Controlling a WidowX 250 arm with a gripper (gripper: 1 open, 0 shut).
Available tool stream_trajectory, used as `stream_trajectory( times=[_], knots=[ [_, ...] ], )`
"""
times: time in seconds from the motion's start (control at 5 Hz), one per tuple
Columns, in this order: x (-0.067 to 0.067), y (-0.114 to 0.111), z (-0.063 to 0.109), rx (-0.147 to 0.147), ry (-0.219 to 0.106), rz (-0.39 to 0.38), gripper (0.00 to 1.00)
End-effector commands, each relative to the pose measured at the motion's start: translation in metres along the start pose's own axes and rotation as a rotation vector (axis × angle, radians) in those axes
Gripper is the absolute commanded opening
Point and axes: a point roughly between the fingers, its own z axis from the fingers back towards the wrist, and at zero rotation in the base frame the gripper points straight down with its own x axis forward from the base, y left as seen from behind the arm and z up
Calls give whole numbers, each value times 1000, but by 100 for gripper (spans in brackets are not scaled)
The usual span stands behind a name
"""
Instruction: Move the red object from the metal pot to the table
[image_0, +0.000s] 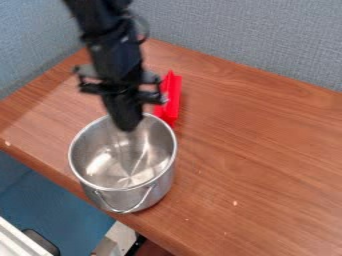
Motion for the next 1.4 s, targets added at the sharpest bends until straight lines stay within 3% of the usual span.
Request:
stream_trajectory(
  times=[0.0, 0.4, 0.8, 1.0, 1.2],
  knots=[
    [14, -1, 1, 5, -37, -51, 0],
    [2, 16, -17, 56, -5, -54, 0],
    [9, -8, -12, 62, -8, -150, 0],
    [17, -31, -14, 77, 5, -239, 0],
    [26, -64, -24, 82, 5, -281, 0]
  ],
)
